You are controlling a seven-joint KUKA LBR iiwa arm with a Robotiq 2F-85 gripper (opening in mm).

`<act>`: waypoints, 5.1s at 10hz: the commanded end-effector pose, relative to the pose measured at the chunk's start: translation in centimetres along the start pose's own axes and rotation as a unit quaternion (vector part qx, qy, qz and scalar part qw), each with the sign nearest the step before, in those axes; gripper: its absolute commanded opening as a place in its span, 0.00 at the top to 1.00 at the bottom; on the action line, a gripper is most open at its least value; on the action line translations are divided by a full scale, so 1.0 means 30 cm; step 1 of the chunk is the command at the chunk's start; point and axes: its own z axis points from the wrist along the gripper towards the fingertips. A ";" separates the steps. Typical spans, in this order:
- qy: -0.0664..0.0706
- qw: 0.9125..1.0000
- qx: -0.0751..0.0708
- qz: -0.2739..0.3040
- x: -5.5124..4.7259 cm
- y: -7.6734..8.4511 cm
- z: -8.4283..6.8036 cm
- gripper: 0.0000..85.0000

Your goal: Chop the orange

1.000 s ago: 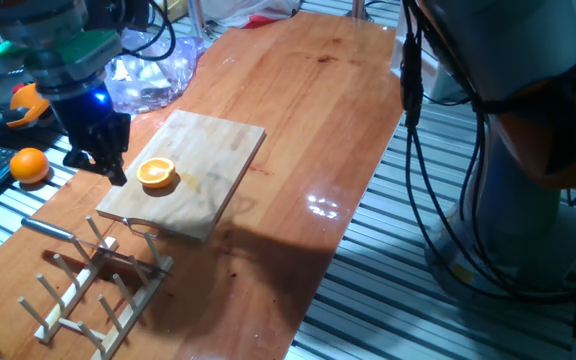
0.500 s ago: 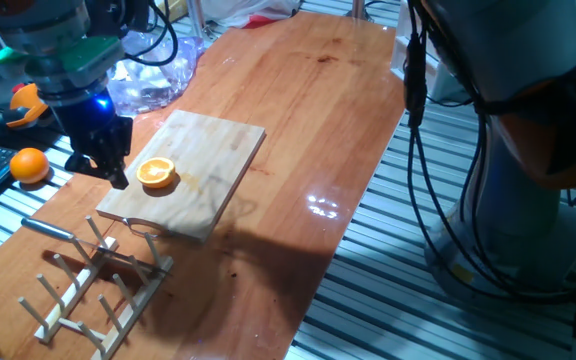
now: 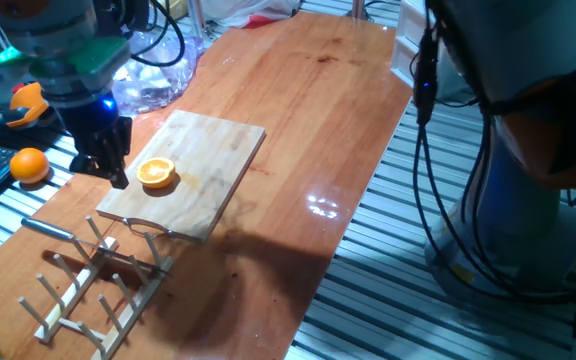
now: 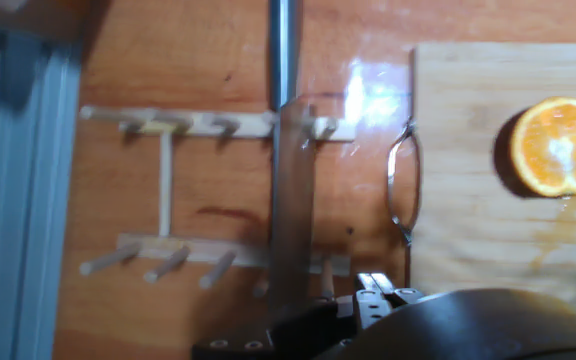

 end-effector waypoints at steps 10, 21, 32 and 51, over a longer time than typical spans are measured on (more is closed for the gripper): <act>-0.024 0.998 0.048 0.011 -0.102 0.172 0.077 1.00; -0.035 0.993 0.108 0.021 -0.225 0.207 0.268 0.60; -0.051 0.993 0.111 0.004 -0.159 0.140 0.427 0.60; -0.023 0.998 0.033 0.047 -0.193 0.169 0.237 1.00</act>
